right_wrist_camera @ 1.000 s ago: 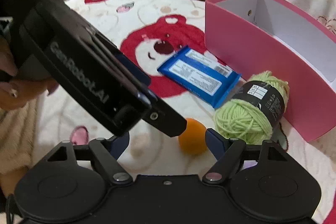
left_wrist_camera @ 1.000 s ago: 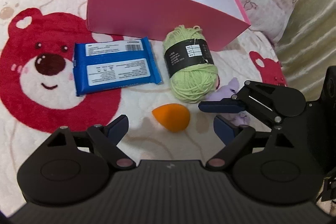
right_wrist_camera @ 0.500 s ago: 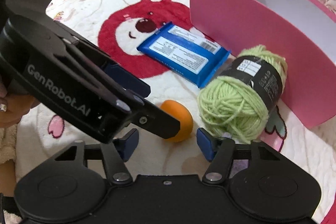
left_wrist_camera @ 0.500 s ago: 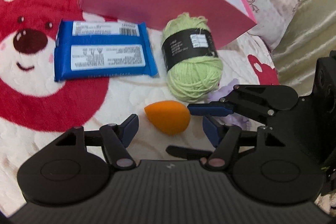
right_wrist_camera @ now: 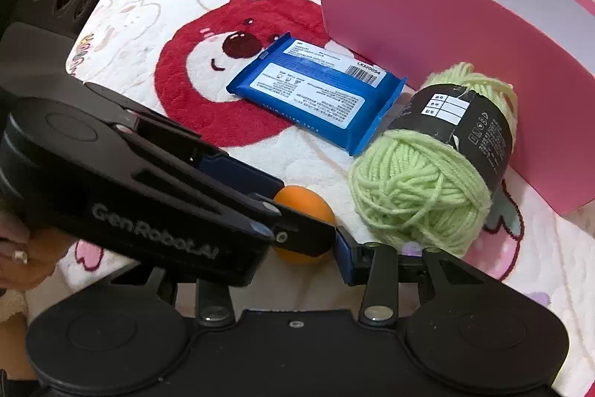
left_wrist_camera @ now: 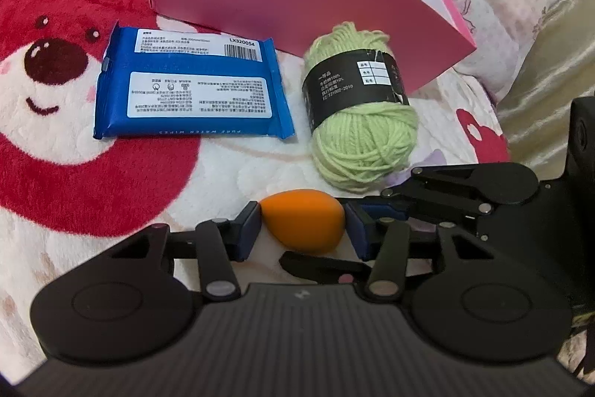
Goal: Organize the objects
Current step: 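Close the left gripper on the orange makeup sponge, then lift the sponge with the left gripper and carry it into the pink box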
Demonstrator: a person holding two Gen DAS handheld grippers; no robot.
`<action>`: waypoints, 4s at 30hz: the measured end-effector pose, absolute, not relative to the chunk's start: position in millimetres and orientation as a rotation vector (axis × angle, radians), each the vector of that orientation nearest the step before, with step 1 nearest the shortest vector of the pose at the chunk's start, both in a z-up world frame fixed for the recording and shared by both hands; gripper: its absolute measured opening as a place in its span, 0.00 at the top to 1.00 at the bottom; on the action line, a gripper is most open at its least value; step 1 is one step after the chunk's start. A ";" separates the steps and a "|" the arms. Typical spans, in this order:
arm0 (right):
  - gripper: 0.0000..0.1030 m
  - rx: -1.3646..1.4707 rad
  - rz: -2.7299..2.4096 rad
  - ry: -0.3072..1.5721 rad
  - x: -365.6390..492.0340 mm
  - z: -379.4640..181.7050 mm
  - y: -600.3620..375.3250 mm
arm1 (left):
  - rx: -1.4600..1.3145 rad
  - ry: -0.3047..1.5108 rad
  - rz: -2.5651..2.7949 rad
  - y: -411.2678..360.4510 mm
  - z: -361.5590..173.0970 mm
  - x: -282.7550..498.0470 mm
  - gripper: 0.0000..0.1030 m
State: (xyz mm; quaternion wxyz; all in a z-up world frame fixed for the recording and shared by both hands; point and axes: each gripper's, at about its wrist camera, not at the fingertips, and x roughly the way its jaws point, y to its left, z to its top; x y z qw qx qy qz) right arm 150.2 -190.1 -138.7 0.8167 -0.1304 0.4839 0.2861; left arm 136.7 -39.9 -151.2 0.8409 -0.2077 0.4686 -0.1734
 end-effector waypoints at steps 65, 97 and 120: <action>0.58 0.051 0.482 0.834 91.9 -21.6 -202.7 | -0.277 0.932 -0.430 -46.3 6.4 95.4 0.57; 0.58 0.147 0.391 0.692 198.7 64.5 -244.0 | -0.204 0.789 -0.386 -71.2 103.5 216.9 0.57; 0.58 0.273 0.335 0.736 320.5 -29.1 -289.2 | -0.191 0.828 -0.366 -94.9 5.0 346.5 0.58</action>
